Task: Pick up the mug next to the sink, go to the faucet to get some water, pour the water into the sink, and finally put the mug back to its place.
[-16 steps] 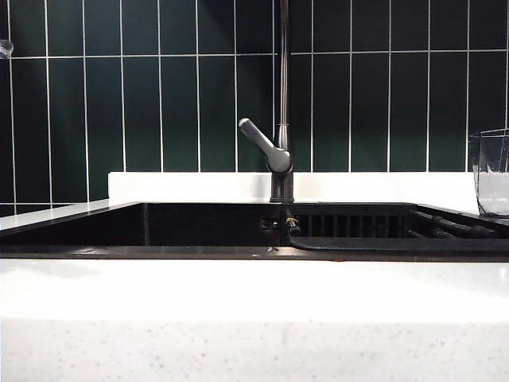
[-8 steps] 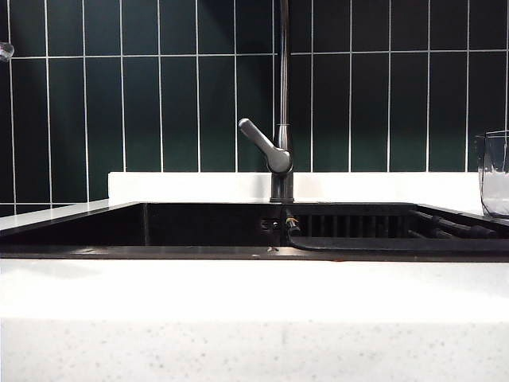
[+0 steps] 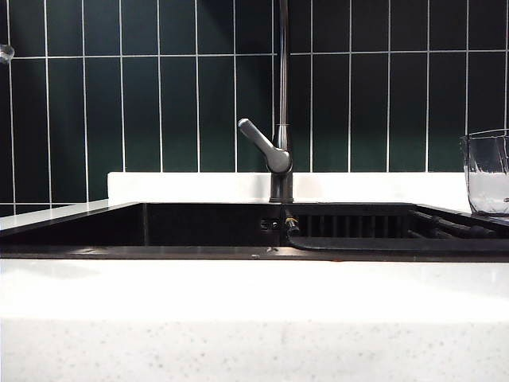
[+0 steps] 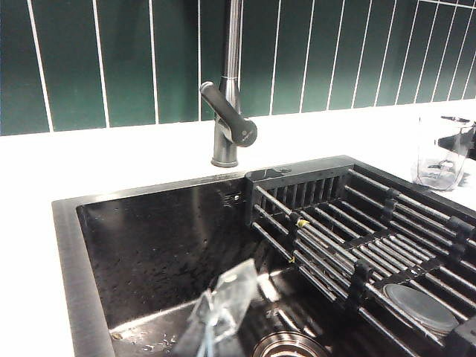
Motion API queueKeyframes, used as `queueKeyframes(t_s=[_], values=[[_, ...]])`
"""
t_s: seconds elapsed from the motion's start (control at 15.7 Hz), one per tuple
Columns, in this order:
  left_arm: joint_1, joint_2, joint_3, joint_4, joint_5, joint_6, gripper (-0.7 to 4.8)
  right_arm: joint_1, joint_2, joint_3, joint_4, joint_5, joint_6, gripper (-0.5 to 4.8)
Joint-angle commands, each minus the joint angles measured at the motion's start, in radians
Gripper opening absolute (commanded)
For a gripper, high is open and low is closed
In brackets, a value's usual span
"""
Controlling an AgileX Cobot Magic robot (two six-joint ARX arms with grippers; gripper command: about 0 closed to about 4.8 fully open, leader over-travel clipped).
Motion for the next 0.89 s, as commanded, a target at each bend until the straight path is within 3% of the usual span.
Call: queueKeyframes(t_s=[0.06,0.89], values=[[-0.001,0.000,0.002,0.005,0.008,0.007,-0.06,0.001,-0.003,0.002,0.002,-0.008,0.004,-0.09],[-0.001,0.000,0.002,-0.014,0.024,0.007,-0.06,-0.038,-0.009,-0.040,0.020,-0.024,0.000,-0.09]])
